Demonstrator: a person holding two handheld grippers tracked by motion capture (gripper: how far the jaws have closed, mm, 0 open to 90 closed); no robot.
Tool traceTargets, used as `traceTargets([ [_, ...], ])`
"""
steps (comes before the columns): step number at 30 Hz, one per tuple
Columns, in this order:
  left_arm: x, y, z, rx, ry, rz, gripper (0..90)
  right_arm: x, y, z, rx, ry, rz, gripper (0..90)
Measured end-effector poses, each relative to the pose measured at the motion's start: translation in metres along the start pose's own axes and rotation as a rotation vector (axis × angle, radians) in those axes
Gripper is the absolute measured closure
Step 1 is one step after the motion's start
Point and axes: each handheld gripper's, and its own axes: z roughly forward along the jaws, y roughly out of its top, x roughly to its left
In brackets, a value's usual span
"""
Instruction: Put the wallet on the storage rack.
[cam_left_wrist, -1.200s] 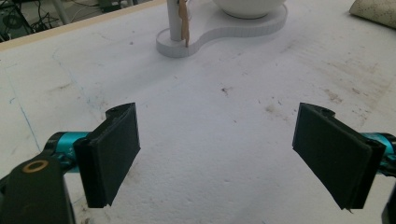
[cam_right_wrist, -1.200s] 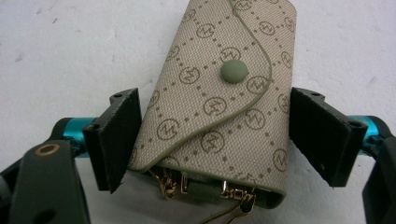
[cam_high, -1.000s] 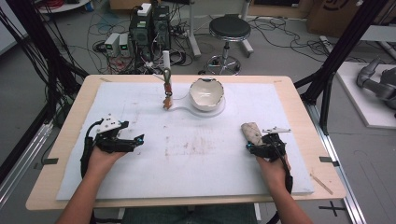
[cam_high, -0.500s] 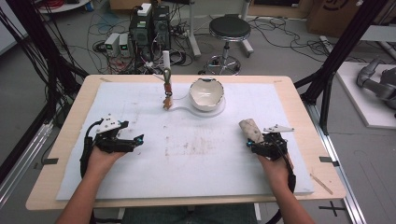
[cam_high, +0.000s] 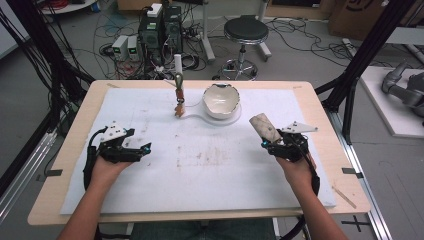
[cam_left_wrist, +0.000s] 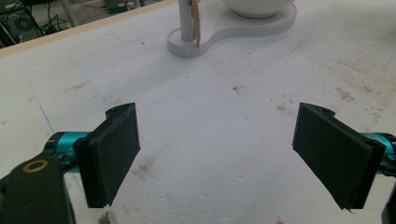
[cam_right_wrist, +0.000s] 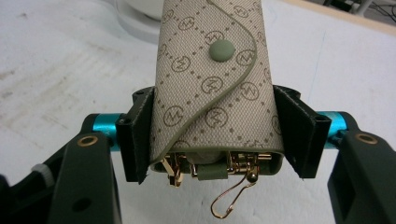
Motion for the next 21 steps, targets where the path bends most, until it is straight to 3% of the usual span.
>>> traceTargets([
  [8, 0.0, 0.0, -0.005, -0.006, 0.01, 0.006, 14.8, 0.005, 0.029, 0.003, -0.01, 0.028, -0.053, 36.1],
  [21, 0.003, -0.002, -0.008, 0.001, 0.028, 0.006, 14.8, 0.018, 0.074, 0.025, 0.032, 0.085, -0.158, 36.1],
])
